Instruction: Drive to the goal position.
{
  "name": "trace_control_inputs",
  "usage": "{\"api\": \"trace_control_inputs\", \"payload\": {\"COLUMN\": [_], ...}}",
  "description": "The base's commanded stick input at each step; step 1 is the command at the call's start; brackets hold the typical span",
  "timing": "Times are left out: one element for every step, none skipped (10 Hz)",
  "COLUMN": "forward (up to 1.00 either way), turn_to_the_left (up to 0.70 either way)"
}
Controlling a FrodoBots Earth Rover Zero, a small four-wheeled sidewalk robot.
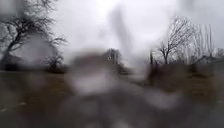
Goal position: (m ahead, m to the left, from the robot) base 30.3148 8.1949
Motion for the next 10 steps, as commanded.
{"api": "trace_control_inputs", "payload": {"forward": [0.85,0.85,0.85,0.85,0.85,0.85,0.85,0.85,0.85,0.85], "turn_to_the_left": [0.0,0.0,0.0,0.0,0.0,0.0,0.1,0.22,0.34,0.16]}}
